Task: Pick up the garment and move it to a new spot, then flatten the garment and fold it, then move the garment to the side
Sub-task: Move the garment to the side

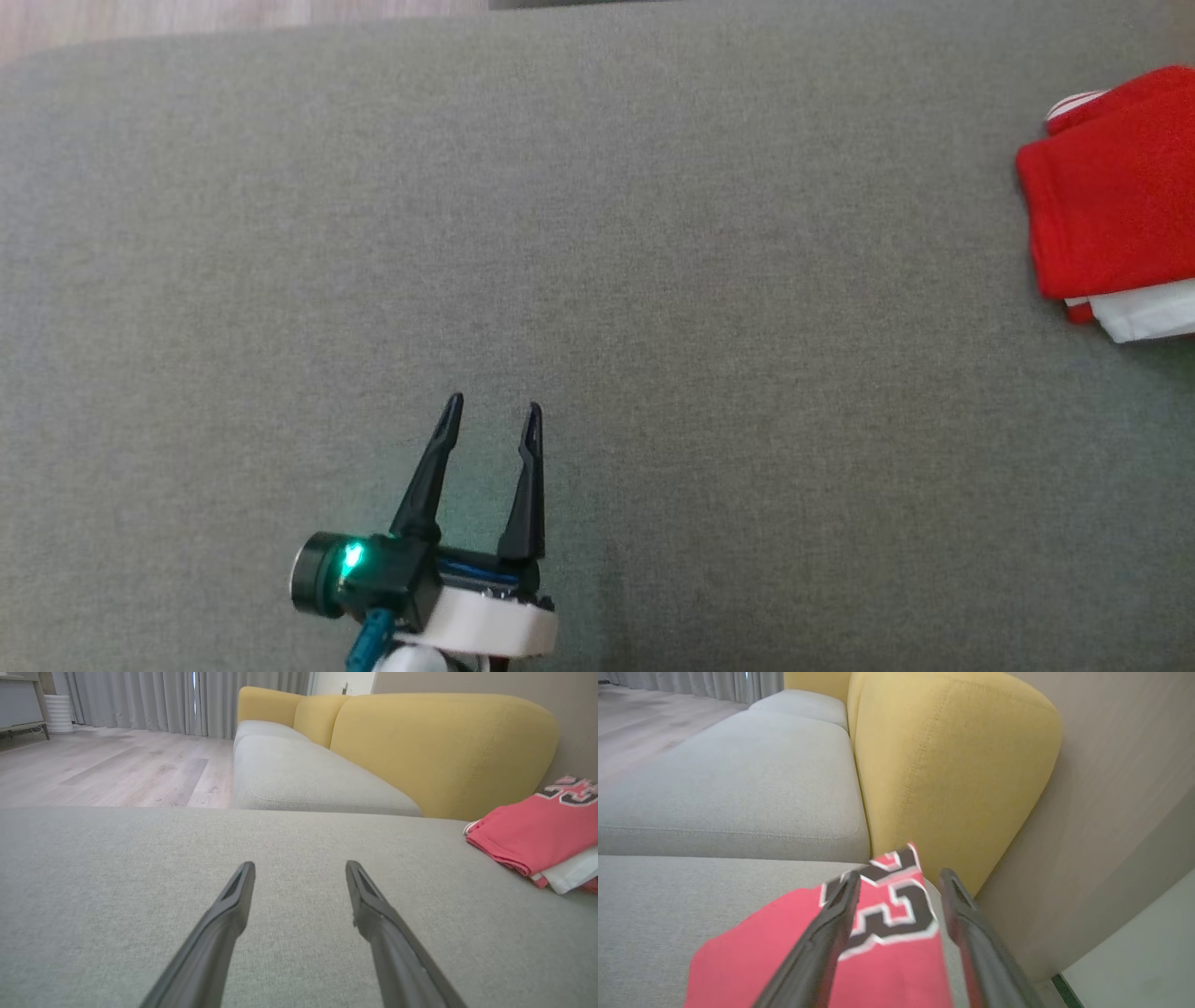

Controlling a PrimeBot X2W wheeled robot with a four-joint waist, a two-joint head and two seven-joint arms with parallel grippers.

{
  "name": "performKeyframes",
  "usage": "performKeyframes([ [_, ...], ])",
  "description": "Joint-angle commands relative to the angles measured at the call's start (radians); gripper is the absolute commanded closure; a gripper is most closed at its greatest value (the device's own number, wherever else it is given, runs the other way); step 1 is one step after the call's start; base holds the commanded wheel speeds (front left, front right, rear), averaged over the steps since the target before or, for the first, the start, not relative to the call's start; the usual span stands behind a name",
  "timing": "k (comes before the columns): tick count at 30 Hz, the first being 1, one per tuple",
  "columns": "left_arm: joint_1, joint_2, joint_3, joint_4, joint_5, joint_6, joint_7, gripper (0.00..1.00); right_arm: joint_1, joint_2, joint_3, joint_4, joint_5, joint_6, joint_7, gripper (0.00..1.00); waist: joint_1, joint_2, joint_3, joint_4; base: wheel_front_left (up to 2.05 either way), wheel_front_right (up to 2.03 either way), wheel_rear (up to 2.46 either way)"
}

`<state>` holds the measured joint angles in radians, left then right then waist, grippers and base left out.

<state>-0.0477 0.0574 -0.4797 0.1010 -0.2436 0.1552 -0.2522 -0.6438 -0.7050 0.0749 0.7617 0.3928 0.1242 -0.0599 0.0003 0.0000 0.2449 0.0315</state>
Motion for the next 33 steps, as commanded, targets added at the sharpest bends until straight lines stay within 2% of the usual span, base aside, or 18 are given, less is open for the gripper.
performKeyframes([
  [1,-0.031,-0.007,0.038,-0.03,-0.01,0.005,-0.01,0.0,0.024,-0.006,-0.006,-0.046,-0.028,0.007,0.0,0.0,-0.0003,0.0,-0.017,0.002,0.0,0.0,0.0],
  [5,-0.026,-0.007,0.049,-0.018,-0.009,-0.009,-0.01,0.0,0.11,0.127,-0.031,-0.111,-0.096,0.007,-0.012,0.0,-0.0003,0.0,-0.081,0.011,0.0,0.0,0.0],
  [9,0.0,-0.007,0.076,-0.019,-0.018,-0.01,-0.01,0.0,0.224,0.265,0.002,-0.179,-0.123,0.007,-0.048,0.0,-0.0003,0.0,-0.154,0.026,0.0,0.0,0.0],
  [12,0.031,-0.007,0.096,-0.014,-0.025,-0.016,-0.01,0.0,0.318,0.363,0.052,-0.218,-0.112,0.007,-0.087,0.0,-0.0003,0.0,-0.206,0.043,0.0,0.0,0.0],
  [15,0.064,-0.007,0.12,-0.017,-0.023,-0.014,-0.01,0.0,0.405,0.433,0.099,-0.245,-0.076,0.007,-0.133,0.0,-0.0003,0.0,-0.25,0.062,0.0,0.0,0.0],
  [21,0.126,-0.007,0.176,-0.097,-0.043,-0.031,-0.01,0.0,0.535,0.52,0.119,-0.344,-0.028,0.007,-0.199,0.0,-0.0003,0.0,-0.307,0.081,0.0,0.0,0.0],
  [27,0.206,-0.007,0.24,-0.126,-0.004,-0.001,-0.01,0.0,0.688,0.56,0.085,-0.585,-0.115,0.007,-0.201,0.0,-0.0003,0.0,-0.358,0.07,0.0,0.0,0.0],
  [30,0.232,-0.007,0.262,-0.115,0.03,0.008,-0.01,0.0,0.765,0.581,0.073,-0.639,-0.146,0.007,-0.202,0.0,-0.0003,0.0,-0.372,0.062,0.0,0.0,0.0],
  [33,0.247,-0.007,0.273,-0.108,0.058,-0.003,-0.01,0.0,0.817,0.593,0.072,-0.652,-0.158,0.007,-0.202,0.0,-0.0003,0.0,-0.378,0.056,0.0,0.0,0.0],
])
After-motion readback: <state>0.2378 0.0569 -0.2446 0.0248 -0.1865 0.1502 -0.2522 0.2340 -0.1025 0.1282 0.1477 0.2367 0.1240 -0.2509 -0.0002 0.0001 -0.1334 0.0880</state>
